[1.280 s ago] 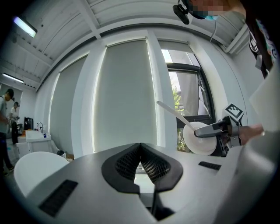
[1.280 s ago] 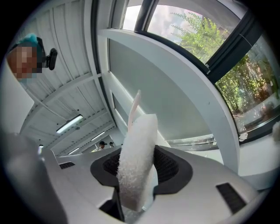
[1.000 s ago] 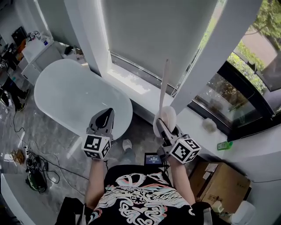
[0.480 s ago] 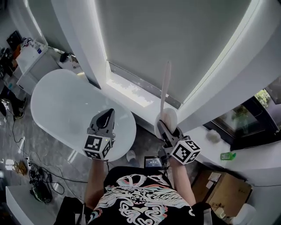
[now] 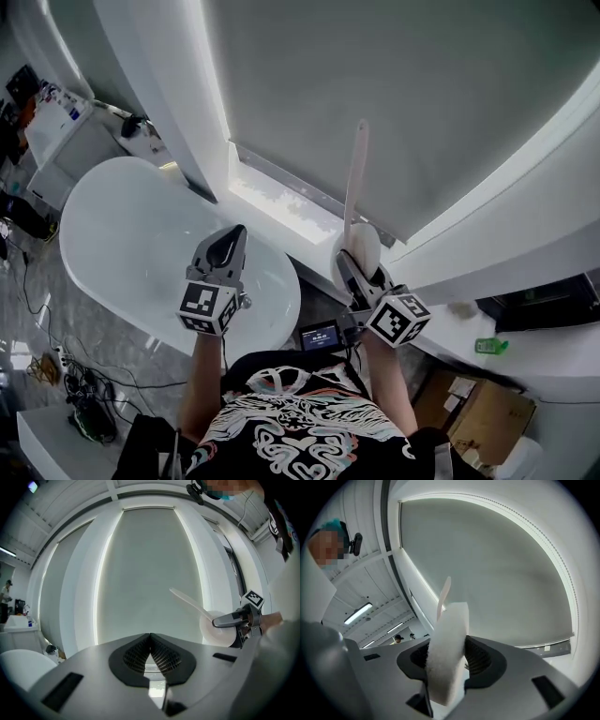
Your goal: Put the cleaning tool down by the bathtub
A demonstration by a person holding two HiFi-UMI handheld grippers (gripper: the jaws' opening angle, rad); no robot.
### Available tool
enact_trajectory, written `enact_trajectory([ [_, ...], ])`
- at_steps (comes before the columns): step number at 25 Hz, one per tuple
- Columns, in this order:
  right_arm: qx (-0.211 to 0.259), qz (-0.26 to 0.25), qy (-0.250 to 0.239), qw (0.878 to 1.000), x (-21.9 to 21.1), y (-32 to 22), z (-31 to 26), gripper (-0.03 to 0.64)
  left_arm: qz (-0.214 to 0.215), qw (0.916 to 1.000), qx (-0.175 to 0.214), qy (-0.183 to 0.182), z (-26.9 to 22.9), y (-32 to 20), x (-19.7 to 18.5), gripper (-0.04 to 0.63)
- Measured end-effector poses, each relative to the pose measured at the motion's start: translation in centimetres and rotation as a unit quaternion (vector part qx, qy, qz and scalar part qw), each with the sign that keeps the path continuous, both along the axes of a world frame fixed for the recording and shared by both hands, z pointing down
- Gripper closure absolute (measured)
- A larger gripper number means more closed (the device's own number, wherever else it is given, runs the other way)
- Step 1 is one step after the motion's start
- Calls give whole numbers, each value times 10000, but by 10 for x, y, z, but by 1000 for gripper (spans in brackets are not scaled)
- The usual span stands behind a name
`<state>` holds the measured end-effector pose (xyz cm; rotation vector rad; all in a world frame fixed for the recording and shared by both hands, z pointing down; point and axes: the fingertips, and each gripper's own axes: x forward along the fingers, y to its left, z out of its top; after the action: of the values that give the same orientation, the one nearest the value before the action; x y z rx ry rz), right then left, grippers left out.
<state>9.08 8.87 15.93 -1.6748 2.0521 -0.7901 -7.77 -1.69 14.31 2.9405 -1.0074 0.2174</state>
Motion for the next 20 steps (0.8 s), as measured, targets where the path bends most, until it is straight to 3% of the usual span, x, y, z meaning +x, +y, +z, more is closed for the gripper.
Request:
enact_trajectory([
  [13, -101, 23, 118, 9999, -3, -40, -2, 426, 112, 9997, 17, 227, -5, -46, 4, 578],
  [20, -197, -67, 129, 9997, -1, -81, 11, 426, 198, 9992, -178, 290, 10, -87, 14, 578],
])
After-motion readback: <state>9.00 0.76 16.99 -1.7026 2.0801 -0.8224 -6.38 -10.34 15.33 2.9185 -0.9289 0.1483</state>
